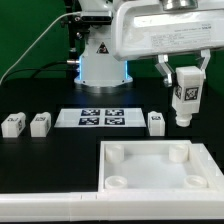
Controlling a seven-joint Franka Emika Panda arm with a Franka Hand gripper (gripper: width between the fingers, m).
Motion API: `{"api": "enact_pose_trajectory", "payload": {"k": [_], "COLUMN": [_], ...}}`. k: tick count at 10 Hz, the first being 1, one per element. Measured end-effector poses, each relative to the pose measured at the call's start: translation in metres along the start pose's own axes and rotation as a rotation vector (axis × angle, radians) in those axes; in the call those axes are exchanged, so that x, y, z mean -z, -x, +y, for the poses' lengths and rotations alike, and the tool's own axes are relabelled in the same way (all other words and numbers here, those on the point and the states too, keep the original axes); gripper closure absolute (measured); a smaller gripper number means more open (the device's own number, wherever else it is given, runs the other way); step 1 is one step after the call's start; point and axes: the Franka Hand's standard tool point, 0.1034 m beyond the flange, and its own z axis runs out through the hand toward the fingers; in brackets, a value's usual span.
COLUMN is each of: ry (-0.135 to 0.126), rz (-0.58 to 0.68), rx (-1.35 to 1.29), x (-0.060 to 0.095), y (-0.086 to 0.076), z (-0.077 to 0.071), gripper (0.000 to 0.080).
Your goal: Assemble one leg
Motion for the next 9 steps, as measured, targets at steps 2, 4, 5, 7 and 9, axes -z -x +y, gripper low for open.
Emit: {"api": "enact_pose_trajectory", "payload": {"k": [2, 4, 5, 7, 9], "ry": [0.000, -0.003, -0.005, -0.016, -0.020], "rz": [-0.001, 0.023, 0.035, 0.031, 0.033], "rx": [0.007, 0.005, 0.008, 0.005, 0.009], "x": [-0.003, -0.023, -0.029, -0.050, -0.063], "y": [-0.001, -0.023, -0.035, -0.042, -0.038], "z": [0.002, 0.012, 0.014, 0.011, 0.007], "gripper": [0.0506, 0.0506, 0.0506, 0.0506, 0.0506]}}
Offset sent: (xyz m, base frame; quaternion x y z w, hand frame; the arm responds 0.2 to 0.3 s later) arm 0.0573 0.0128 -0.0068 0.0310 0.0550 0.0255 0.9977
